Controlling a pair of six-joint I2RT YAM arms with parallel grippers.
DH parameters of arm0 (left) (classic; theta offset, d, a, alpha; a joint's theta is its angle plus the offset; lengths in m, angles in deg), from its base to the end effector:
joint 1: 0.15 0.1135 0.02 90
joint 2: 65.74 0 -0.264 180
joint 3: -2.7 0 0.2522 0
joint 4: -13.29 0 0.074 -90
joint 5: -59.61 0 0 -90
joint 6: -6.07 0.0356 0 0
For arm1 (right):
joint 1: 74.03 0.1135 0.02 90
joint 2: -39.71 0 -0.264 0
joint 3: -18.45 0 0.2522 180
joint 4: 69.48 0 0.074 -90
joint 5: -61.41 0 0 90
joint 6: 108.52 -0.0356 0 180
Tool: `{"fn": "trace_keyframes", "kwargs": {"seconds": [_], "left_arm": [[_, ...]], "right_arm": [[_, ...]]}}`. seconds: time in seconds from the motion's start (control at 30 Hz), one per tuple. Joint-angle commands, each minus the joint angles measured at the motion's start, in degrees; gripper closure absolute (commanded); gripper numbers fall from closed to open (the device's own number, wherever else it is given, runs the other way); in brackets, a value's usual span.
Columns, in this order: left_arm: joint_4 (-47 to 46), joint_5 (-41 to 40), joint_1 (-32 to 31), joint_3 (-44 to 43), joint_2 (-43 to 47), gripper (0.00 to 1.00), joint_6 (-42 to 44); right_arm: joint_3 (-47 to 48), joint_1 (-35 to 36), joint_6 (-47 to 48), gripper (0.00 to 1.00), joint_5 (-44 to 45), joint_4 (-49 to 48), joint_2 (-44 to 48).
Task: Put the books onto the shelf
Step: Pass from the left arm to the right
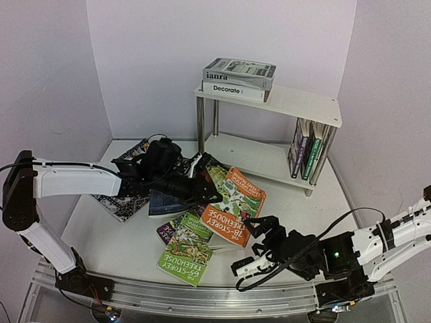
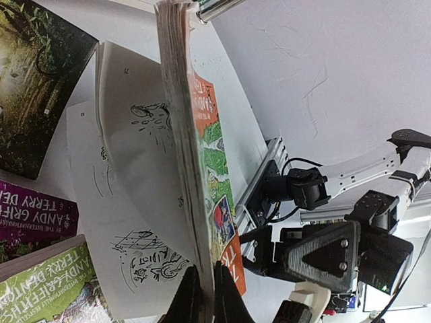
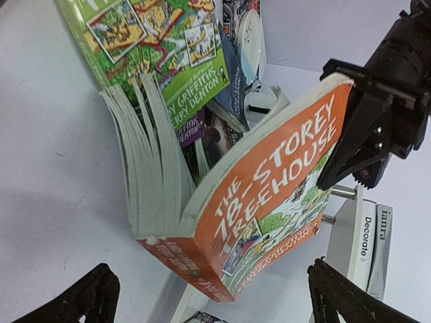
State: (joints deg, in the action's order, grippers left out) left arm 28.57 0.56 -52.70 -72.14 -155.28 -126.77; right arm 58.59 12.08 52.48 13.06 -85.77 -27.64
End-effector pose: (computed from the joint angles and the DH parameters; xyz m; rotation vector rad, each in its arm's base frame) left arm 0.1997 -0.2909 0.2613 0.5838 2.3519 -1.4680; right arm 0.0400 0.2392 0.2228 -1.5175 0.8369 -0.4440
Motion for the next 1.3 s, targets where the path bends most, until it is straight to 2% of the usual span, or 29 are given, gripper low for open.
{"fn": "trace_keyframes", "kwargs": {"seconds": [0.0, 0.1, 0.4, 0.67, 0.73, 0.87, 1.0, 1.1, 1.27], "left_arm": [[-3.1, 0.7, 0.7, 0.0, 3.1, 1.00, 2.0], [-3.1, 1.3, 0.7, 0.3, 3.3, 1.00, 2.3], [-1.9, 5.2, 0.7, -0.1, 2.5, 1.00, 5.8], [1.5, 6.6, 0.8, -0.6, 1.7, 1.00, 8.8], [1.8, 7.0, 0.8, -1.0, 1.4, 1.00, 9.5], [2.1, 7.8, 1.1, -1.4, 1.1, 1.00, 10.3], [2.3, 8.3, 1.5, -1.3, 0.6, 1.00, 11.0], [2.4, 9.2, 1.8, -1.3, 0.1, 1.00, 11.4], [2.7, 9.6, 2.1, -1.2, -0.4, 1.00, 11.9]], "right_arm": [[-1.3, -6.5, 1.8, 0.02, -3.7, -3.4, 4.0], [-3.7, -10.0, 5.7, 0.02, -7.1, -3.3, 3.8], [-1.7, -17.0, 3.8, 0.02, -10.2, -3.3, 0.4], [-1.3, -17.1, 4.7, 0.02, -15.1, -2.7, 0.2], [-2.9, -16.5, 7.5, 0.02, -16.2, -5.7, 0.2], [-6.7, -16.2, 13.2, 0.04, -17.2, -19.0, -1.7], [-5.1, -16.2, 13.7, 0.06, -16.5, -20.2, -5.1], [-4.7, -16.3, 15.0, 0.11, -16.7, -23.1, -7.8], [-3.8, -16.5, 15.4, 0.29, -16.9, -25.5, -9.9]]}}
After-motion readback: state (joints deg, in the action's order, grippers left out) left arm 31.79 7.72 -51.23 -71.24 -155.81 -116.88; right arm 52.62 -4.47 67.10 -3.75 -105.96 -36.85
